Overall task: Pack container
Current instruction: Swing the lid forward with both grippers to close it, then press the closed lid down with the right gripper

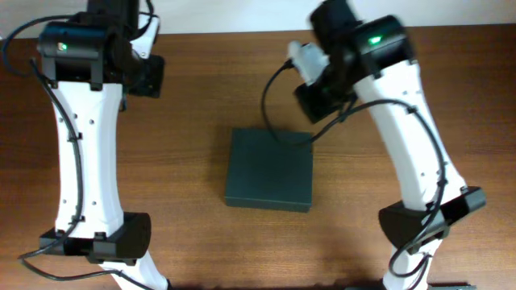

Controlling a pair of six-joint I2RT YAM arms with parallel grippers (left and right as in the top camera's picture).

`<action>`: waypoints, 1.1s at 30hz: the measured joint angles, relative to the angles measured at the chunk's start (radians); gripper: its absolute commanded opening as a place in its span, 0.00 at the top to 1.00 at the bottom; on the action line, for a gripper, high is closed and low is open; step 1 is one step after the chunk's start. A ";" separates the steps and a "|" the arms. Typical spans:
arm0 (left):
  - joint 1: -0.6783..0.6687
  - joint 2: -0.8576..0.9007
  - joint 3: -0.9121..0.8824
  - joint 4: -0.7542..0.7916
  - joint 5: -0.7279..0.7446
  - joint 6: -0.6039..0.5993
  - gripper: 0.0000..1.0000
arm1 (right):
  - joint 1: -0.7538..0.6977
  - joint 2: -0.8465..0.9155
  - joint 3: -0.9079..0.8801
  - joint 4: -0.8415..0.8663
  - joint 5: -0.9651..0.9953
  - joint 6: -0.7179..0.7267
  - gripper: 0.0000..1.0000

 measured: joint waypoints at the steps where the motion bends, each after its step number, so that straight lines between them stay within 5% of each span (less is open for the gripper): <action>1: 0.013 0.000 -0.014 0.000 -0.001 -0.003 0.98 | 0.023 0.000 -0.011 0.001 0.009 0.010 0.95; 19: 0.117 -0.082 -0.345 0.049 0.047 -0.032 0.98 | 0.163 0.000 -0.659 0.371 0.027 0.132 0.95; 33: 0.117 -0.089 -0.405 0.061 0.074 -0.032 0.98 | 0.161 -0.093 -0.862 0.550 0.015 0.154 0.96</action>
